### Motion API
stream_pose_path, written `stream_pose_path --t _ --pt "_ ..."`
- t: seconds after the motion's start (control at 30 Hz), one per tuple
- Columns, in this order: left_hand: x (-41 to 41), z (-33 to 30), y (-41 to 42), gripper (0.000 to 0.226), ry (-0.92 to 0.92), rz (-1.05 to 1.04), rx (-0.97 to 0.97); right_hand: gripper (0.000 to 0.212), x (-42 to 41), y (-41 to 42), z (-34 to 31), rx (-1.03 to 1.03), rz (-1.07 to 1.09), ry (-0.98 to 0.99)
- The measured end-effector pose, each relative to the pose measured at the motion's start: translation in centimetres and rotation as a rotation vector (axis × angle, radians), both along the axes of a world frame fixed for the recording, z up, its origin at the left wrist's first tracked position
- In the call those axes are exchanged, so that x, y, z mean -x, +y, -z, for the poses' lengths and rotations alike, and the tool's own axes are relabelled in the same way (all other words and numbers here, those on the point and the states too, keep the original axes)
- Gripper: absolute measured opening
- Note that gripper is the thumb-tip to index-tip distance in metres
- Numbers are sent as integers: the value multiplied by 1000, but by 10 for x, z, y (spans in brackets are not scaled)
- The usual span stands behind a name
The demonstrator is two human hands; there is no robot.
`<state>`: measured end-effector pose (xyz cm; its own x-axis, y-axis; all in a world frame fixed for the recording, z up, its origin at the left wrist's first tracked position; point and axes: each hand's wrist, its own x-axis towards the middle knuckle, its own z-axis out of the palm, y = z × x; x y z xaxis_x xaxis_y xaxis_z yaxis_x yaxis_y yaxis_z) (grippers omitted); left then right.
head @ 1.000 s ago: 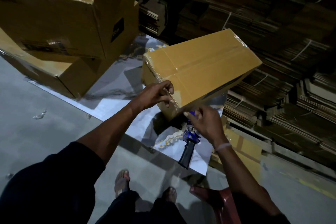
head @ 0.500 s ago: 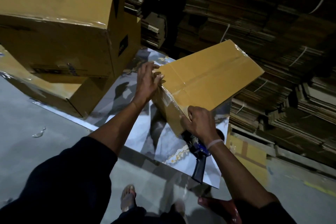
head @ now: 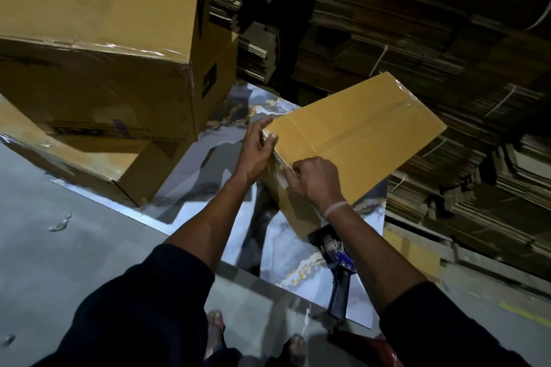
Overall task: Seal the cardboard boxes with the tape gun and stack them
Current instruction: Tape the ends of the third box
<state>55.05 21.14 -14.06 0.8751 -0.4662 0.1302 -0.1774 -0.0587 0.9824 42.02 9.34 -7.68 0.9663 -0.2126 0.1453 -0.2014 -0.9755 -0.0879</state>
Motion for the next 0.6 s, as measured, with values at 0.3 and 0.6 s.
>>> stream_pose_path --t 0.3,0.6 --pt "-2 7 -5 40 31 -36 64 33 -50 19 10 1 115 -21" --pt "4 2 -7 38 5 -20 5 35 29 11 18 43 90 -180"
